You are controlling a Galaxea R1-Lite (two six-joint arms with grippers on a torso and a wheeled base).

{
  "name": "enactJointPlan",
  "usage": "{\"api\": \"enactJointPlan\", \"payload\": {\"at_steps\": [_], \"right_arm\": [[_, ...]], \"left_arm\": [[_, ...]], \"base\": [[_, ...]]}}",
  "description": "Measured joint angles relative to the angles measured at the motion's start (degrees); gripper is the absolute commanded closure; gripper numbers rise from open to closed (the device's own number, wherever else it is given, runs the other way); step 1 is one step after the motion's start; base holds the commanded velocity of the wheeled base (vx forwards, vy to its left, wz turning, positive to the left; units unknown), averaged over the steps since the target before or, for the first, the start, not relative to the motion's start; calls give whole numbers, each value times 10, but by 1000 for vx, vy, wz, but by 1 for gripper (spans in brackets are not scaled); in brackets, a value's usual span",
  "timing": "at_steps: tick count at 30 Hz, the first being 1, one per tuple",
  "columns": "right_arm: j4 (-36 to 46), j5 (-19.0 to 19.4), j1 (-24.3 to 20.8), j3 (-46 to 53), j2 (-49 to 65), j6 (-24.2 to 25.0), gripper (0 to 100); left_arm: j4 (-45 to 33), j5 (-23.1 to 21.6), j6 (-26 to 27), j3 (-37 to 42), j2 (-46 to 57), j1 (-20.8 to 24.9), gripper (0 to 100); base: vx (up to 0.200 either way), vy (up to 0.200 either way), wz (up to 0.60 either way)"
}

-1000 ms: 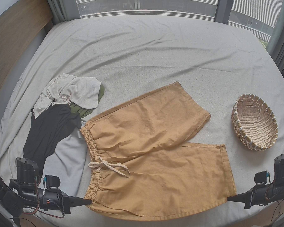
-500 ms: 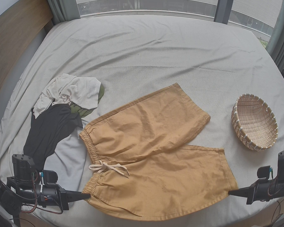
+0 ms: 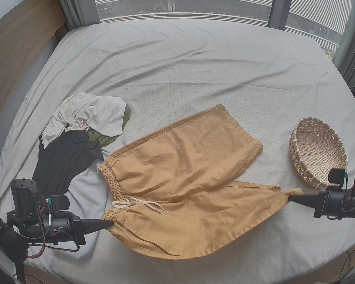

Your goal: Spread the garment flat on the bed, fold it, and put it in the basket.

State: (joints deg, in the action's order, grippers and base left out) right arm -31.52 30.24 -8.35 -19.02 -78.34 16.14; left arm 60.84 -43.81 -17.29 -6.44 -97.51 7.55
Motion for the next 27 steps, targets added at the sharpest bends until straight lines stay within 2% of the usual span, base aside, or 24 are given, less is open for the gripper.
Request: {"api": "enactJointPlan", "payload": {"at_steps": [14,19,23,27], "right_arm": [[-2,-1,1,-68,-50,1,100],[-2,-1,1,-83,-59,1,100],[-2,-1,1,-107,-71,1,100],[-2,-1,0,-142,-91,1,100]], "left_arm": [[5,3,-9,-6,0,-3,100],[5,14,-31,-7,1,-3,100],[15,48,-76,-10,3,1,100],[27,60,-96,-12,4,3,100]], "base": [[0,0,0],[0,0,0],[0,0,0],[0,0,0]]}}
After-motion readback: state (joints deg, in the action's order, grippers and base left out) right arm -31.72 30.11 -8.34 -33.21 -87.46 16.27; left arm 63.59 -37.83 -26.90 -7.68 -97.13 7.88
